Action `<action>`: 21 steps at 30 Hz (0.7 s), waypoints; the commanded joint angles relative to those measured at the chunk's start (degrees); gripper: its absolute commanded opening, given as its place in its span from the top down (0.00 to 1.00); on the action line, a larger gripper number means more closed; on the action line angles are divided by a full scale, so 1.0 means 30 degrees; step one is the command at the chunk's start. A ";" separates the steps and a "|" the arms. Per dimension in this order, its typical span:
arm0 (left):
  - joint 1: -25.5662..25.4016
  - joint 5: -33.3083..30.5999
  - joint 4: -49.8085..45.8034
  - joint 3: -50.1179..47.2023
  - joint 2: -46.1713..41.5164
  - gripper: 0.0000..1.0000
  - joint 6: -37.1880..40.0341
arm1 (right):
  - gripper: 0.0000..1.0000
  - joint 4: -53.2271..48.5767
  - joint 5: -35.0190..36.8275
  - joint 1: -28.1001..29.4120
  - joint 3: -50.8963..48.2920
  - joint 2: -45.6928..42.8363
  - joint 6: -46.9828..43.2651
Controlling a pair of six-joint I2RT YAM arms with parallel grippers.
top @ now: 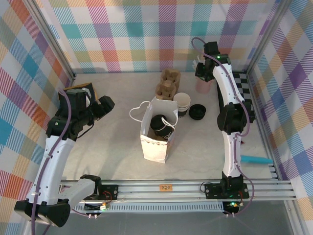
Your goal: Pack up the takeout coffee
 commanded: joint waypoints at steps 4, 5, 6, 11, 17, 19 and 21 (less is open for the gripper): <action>0.0227 -0.0150 -0.0586 0.0069 -0.0399 0.11 0.0450 | 0.49 0.0687 -0.0197 -0.0083 0.1105 0.0589 -0.0620; 0.0216 -0.0150 -0.0601 0.0064 -0.0432 0.11 0.0445 | 0.49 0.0700 -0.0190 -0.0083 0.1235 0.0704 -0.0642; 0.0215 -0.0150 -0.0601 0.0074 -0.0474 0.11 0.0441 | 0.49 0.0704 -0.0198 -0.0083 0.1367 0.0785 -0.0631; 0.0217 -0.0177 -0.0748 0.0171 -0.0583 0.12 0.0487 | 0.51 0.1023 -0.0024 -0.0068 0.1563 0.1045 -0.0834; 0.0216 -0.0220 -0.0865 0.0173 -0.0722 0.12 0.0483 | 0.53 0.1068 0.0241 -0.0079 0.1583 0.1213 -0.1041; 0.0216 -0.0205 -0.0906 0.0191 -0.0739 0.12 0.0499 | 0.55 0.1107 0.0304 -0.0083 0.1578 0.1241 -0.1070; 0.0227 -0.0227 -0.0938 0.0184 -0.0761 0.12 0.0516 | 0.57 0.1192 0.0388 -0.0085 0.1574 0.1271 -0.1099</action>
